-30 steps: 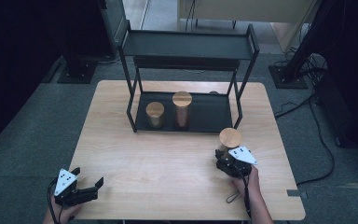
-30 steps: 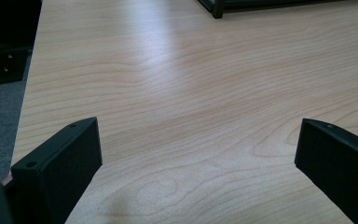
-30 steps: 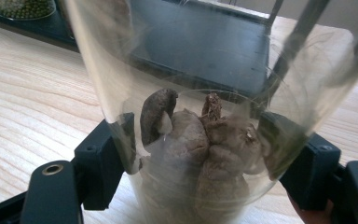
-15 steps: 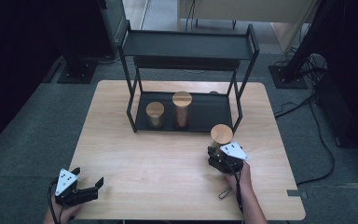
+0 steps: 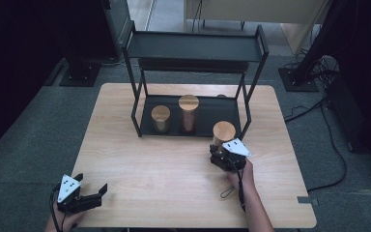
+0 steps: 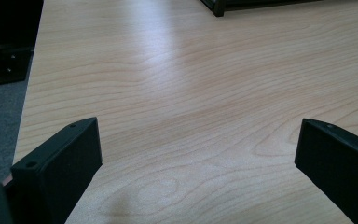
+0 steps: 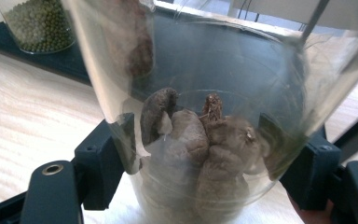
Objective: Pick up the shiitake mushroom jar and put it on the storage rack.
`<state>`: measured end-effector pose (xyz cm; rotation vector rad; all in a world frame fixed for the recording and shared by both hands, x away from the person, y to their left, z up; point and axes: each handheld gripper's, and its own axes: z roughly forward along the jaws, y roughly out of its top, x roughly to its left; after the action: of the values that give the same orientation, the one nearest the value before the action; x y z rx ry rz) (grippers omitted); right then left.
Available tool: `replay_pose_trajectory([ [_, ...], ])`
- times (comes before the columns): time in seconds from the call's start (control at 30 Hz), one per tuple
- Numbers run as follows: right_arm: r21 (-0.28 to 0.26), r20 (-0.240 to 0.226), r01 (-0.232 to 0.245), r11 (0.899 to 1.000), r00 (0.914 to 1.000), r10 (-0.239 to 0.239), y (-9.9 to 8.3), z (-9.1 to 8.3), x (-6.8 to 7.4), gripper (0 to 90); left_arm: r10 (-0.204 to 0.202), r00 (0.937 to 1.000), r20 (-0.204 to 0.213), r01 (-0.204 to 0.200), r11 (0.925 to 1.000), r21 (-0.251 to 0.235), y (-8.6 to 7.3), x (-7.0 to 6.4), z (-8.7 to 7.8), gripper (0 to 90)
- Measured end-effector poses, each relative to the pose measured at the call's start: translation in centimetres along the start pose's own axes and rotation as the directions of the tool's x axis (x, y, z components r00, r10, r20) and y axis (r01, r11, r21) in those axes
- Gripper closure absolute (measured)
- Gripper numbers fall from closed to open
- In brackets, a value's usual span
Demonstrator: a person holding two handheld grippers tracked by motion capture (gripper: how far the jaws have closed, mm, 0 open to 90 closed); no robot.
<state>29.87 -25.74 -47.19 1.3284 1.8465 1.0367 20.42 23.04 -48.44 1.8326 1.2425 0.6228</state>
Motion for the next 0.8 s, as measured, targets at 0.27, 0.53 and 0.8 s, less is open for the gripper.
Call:
replay_pose_trajectory([
  [0.27, -0.008, -0.008, 0.005, 1.000, 1.0000, -0.005, 1.5, 1.0, 0.4, 25.4, -0.003, 1.0000, 0.006, 0.003, 1.0000, 0.000, 0.0, 0.0, 0.0, 0.6],
  [0.53, -0.014, -0.001, 0.005, 1.000, 1.0000, -0.005, 3.0, 2.0, 0.0, 25.4, -0.004, 1.0000, 0.008, 0.004, 1.0000, 0.001, 0.0, 0.1, 0.0, 0.7],
  [0.8, -0.018, 0.007, 0.004, 1.000, 1.0000, -0.003, 4.2, 2.9, -0.4, 25.4, -0.004, 1.0000, 0.007, 0.004, 1.0000, -0.001, 0.0, 0.0, 0.0, 0.7],
])
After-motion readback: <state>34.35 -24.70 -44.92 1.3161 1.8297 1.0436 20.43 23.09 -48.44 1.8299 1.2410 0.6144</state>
